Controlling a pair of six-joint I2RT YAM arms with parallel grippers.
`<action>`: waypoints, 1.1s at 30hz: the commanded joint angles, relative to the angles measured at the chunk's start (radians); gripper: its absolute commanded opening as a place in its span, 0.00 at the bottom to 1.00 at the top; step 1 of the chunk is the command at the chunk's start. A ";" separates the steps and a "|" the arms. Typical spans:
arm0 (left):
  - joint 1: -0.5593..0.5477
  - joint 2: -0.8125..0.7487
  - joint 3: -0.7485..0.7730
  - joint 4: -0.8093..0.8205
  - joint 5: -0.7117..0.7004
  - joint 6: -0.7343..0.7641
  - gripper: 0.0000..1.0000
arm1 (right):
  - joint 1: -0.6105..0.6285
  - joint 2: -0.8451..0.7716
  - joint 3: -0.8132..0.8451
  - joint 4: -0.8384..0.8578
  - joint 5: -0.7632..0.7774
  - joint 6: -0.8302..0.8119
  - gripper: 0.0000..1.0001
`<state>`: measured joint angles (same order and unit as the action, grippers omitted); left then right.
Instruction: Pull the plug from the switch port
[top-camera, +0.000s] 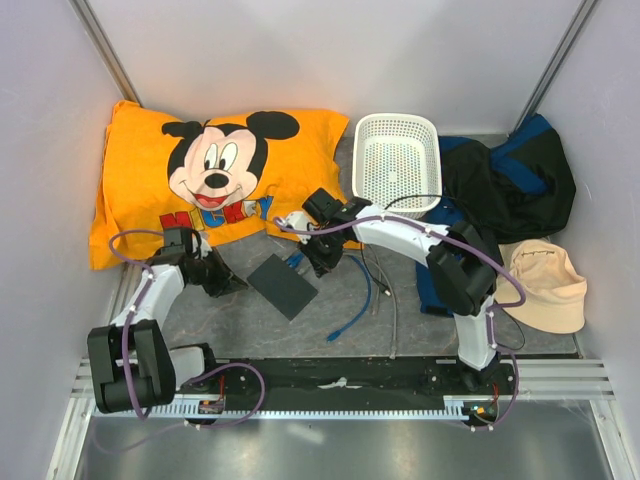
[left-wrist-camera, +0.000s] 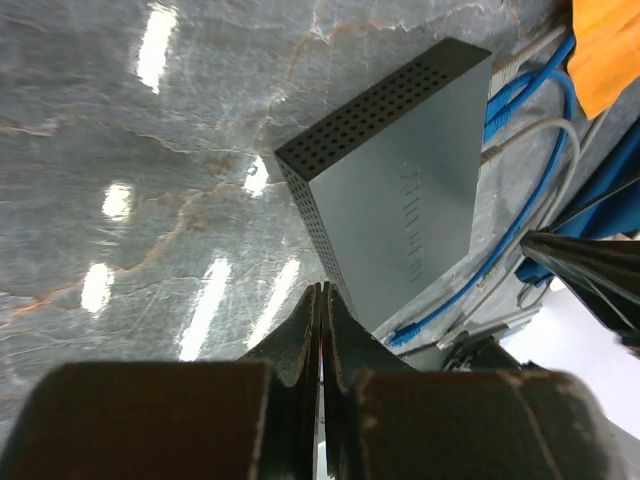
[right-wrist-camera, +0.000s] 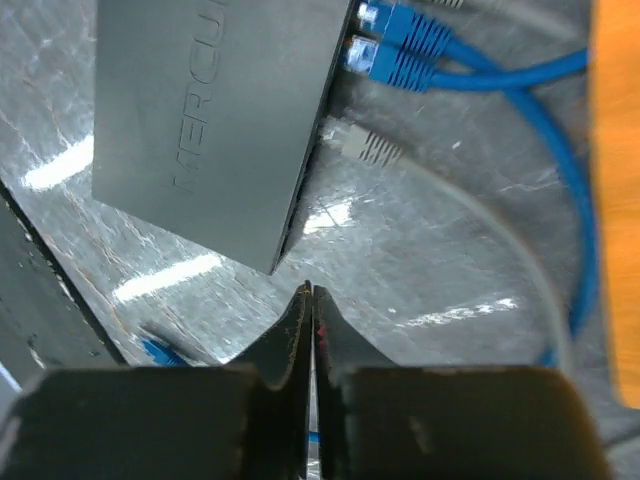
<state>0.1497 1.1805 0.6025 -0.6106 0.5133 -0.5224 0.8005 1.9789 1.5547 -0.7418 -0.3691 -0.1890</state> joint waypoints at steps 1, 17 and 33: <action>-0.015 0.034 0.006 0.045 0.031 -0.037 0.02 | 0.029 0.043 -0.019 0.028 0.082 0.045 0.00; -0.019 0.253 0.060 0.104 -0.107 -0.019 0.02 | 0.158 0.150 0.056 0.045 0.095 0.036 0.00; -0.016 0.294 0.200 0.080 -0.177 0.130 0.02 | 0.350 0.273 0.254 0.044 0.016 0.072 0.02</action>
<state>0.1390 1.5177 0.7952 -0.5301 0.3157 -0.4423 1.1118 2.2372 1.7596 -0.7391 -0.3111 -0.1417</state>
